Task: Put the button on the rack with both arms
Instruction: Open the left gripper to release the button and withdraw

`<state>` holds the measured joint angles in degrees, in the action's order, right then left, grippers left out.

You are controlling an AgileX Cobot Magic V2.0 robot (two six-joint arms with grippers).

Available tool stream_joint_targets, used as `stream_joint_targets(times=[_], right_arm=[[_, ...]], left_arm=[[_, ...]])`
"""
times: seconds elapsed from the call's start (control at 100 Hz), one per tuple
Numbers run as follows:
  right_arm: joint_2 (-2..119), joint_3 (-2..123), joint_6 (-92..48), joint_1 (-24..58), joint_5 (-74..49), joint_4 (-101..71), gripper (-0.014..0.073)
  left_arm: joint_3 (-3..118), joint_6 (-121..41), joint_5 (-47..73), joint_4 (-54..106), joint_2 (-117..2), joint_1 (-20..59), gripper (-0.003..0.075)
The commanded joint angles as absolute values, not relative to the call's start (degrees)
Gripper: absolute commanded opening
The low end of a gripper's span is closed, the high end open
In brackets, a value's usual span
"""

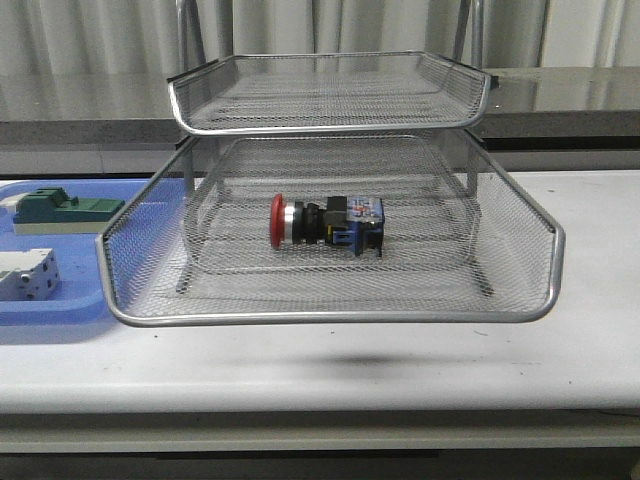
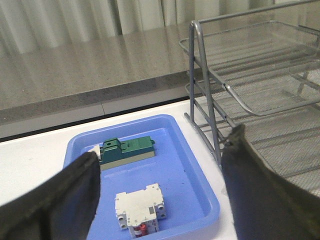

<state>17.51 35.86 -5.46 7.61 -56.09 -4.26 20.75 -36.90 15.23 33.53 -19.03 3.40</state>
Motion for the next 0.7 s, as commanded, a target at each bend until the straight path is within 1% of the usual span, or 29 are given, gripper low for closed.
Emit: stream_joint_targets(times=[0.0, 0.23, 0.69], right_arm=[[18.08, 37.82, -5.51, 7.65, -52.48, -4.41, -0.0069], [18.08, 37.82, -5.51, 7.65, -52.48, -4.41, -0.0069], [18.08, 37.82, -5.51, 7.65, -52.48, -4.41, -0.0069]], left_arm=[[20.59, -36.38, 9.02, 35.36, -16.9, 3.78, 0.0493], [17.64, -36.38, 5.76, 37.2, -13.95, 3.78, 0.0493], [17.05, -36.38, 5.72, 37.76, -13.95, 3.78, 0.0489]])
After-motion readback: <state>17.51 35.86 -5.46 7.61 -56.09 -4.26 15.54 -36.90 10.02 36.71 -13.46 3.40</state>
